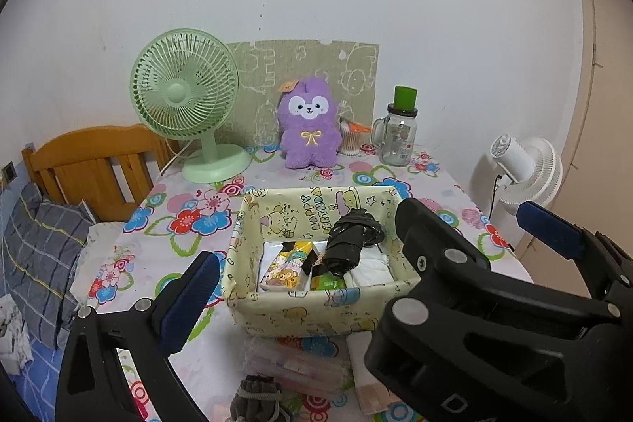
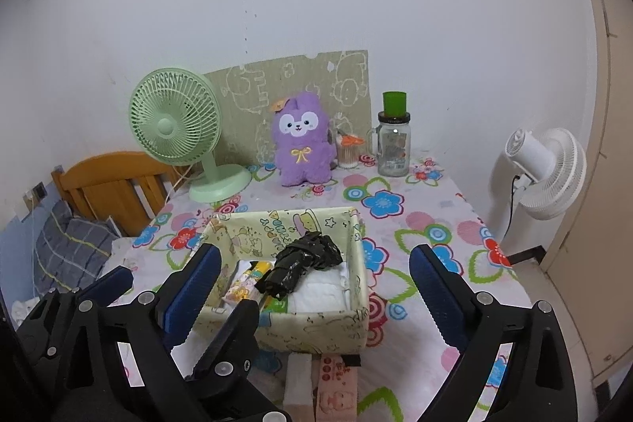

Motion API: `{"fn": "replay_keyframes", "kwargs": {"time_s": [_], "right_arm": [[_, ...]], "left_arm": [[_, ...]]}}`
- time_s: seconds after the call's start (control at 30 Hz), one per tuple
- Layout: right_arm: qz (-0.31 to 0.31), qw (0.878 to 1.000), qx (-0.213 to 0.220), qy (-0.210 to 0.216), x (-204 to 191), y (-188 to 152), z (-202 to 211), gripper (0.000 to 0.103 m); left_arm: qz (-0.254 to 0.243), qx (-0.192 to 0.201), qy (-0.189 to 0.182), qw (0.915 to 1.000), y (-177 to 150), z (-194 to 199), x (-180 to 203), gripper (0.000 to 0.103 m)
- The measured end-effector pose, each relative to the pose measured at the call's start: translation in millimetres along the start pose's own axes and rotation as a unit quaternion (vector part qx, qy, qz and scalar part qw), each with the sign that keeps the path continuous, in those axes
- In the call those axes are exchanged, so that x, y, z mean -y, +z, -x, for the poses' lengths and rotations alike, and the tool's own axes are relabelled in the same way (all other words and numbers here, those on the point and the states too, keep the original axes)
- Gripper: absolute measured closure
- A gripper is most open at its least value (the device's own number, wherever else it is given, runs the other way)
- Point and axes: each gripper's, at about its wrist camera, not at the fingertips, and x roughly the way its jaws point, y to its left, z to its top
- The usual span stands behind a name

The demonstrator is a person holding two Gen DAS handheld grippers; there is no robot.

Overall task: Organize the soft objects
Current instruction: 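Withdraw both tools from the box toward the remaining items on the table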

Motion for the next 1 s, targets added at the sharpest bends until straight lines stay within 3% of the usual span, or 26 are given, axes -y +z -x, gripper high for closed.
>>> {"fn": "replay_keyframes", "kwargs": {"time_s": [0.67,1.0], "right_arm": [[0.017,0.999,0.016,0.023,-5.0,-39.2,58.4,0.003],[0.022,1.0,0.013,0.014,-1.4,-66.9,71.7,0.004]], "left_arm": [[0.007,0.03,0.005,0.9995,-45.7,56.6,6.9,0.0],[0.009,0.029,-0.005,0.9995,-73.4,64.6,12.4,0.0]]}}
